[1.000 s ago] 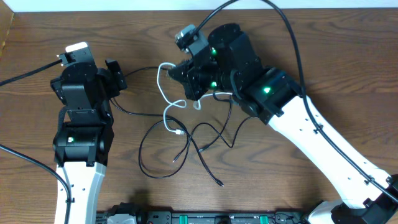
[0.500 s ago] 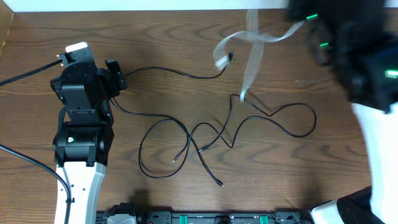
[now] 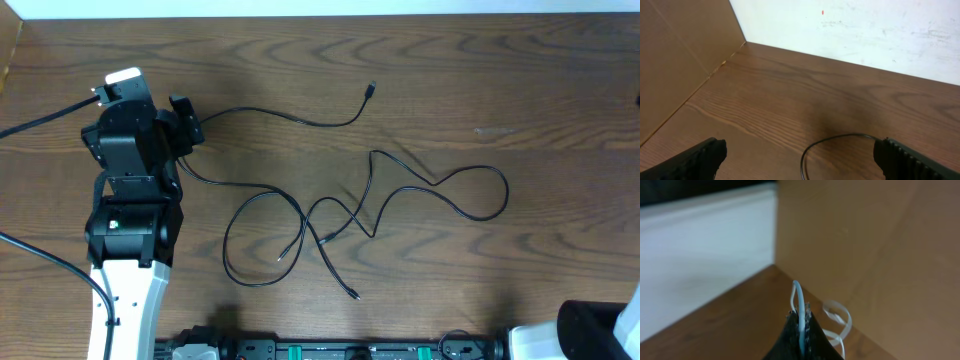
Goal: Untangle cables
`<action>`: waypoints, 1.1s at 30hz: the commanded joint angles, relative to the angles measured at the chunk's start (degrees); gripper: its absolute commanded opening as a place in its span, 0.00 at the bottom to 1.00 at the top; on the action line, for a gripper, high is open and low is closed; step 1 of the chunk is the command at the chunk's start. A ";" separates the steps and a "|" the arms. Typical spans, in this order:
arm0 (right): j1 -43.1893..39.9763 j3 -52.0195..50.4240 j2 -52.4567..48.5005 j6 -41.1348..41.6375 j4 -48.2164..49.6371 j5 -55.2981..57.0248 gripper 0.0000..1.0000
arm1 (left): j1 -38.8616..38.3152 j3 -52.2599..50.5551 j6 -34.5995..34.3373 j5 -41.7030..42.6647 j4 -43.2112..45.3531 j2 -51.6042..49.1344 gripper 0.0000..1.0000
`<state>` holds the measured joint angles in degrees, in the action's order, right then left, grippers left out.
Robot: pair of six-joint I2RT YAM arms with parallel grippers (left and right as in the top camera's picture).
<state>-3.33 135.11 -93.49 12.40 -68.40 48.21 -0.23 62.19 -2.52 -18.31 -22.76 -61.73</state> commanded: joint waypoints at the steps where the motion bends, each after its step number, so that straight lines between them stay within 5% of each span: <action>1: -5.27 -3.56 -0.87 -0.22 -0.11 0.11 0.01 | -0.24 0.83 0.79 -0.15 -0.15 -0.11 0.99; 18: -34.84 -9.75 -7.41 4.31 7.43 -20.24 0.01 | -0.22 0.83 0.87 -0.42 -0.37 -0.44 0.99; 33: -45.35 -9.77 -29.18 3.30 8.85 -31.04 0.01 | -0.24 0.83 2.10 -0.37 -1.68 -1.84 0.99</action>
<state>-47.92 125.40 -118.32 15.90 -58.52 20.62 -0.23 62.19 -1.23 -18.31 -24.25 -62.94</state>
